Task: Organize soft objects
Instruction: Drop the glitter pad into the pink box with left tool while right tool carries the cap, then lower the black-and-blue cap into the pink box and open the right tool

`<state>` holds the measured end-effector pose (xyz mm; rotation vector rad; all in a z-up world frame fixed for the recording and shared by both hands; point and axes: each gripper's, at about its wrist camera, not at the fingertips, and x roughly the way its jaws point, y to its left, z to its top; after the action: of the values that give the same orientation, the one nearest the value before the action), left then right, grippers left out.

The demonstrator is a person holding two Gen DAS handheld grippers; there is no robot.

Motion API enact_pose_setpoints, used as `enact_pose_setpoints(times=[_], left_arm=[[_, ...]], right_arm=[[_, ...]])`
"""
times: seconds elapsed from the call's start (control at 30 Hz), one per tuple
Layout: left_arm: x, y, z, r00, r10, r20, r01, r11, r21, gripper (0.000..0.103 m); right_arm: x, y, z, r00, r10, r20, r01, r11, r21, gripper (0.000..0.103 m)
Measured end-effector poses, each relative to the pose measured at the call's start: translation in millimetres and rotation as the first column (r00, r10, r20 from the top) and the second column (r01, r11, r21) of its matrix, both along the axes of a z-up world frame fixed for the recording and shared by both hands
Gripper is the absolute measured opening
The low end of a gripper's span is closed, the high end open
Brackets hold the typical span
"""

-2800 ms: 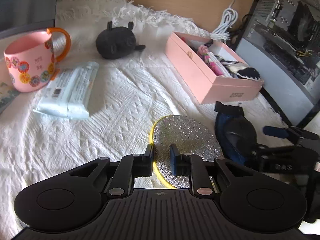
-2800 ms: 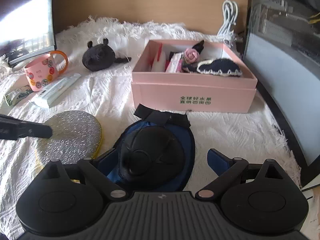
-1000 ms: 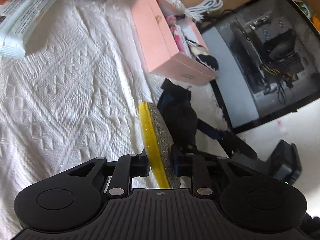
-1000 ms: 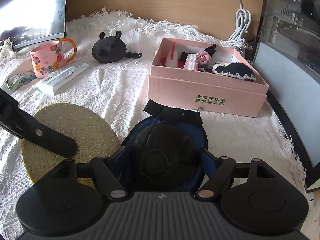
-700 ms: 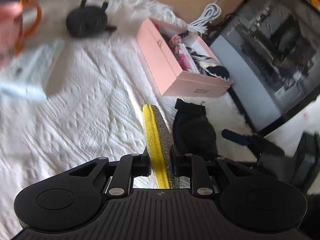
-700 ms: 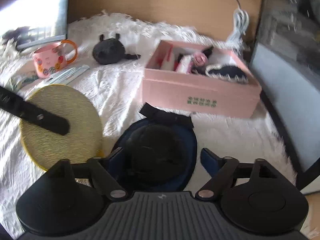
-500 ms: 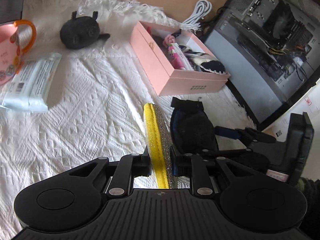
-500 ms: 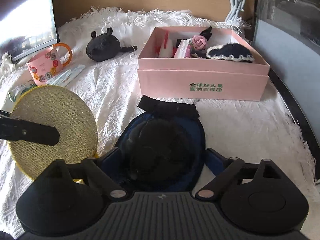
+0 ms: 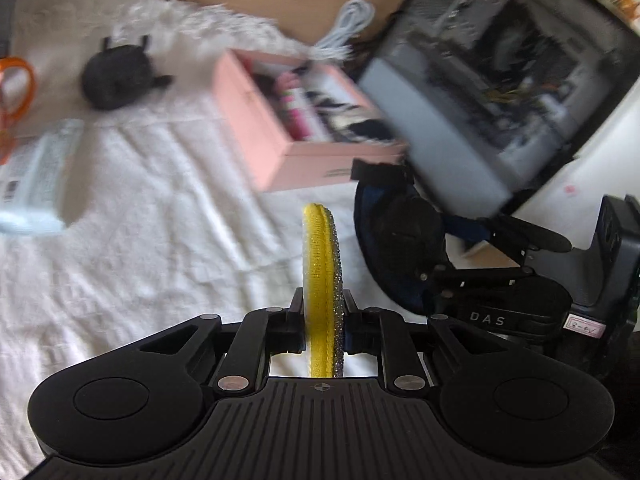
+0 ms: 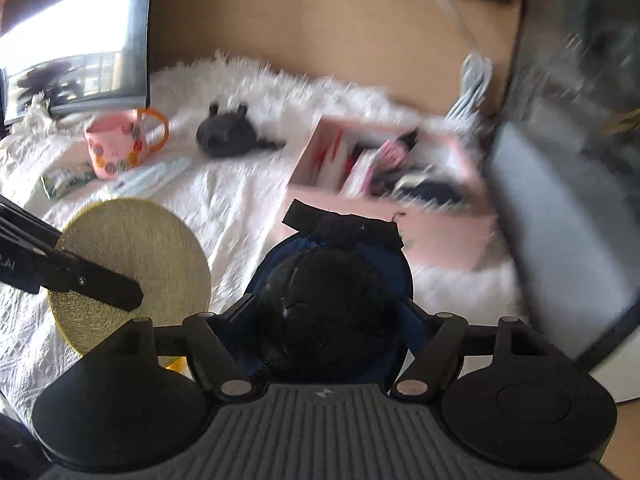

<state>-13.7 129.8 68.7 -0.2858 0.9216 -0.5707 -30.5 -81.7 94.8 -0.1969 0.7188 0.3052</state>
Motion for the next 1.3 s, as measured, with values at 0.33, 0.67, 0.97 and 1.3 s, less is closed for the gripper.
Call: enact_pose_setpoints(times=[0.33, 0.67, 0.97, 1.3], left_arm=[[109, -50, 73, 0.983, -0.001, 0.184, 0.022, 0.994, -0.109, 0.018], [240, -87, 2, 0.984, 0.179, -0.029, -0.181, 0.979, -0.092, 0.029], [232, -60, 20, 0.961, 0.258, 0.099, -0.255, 0.966, -0.041, 0.037], [155, -11, 28, 0.943, 0.299, 0.144, -0.296, 0.954, -0.043, 0.037]], right_arm=[[-14, -44, 35, 0.987, -0.130, 0.098, 0.131, 0.991, -0.004, 0.074], [-17, -53, 19, 0.977, -0.208, 0.046, 0.208, 0.978, 0.007, 0.074], [-8, -52, 19, 0.979, -0.197, 0.052, 0.198, 0.980, -0.020, 0.074], [79, -35, 80, 0.976, -0.115, 0.188, 0.110, 0.993, 0.033, 0.074]])
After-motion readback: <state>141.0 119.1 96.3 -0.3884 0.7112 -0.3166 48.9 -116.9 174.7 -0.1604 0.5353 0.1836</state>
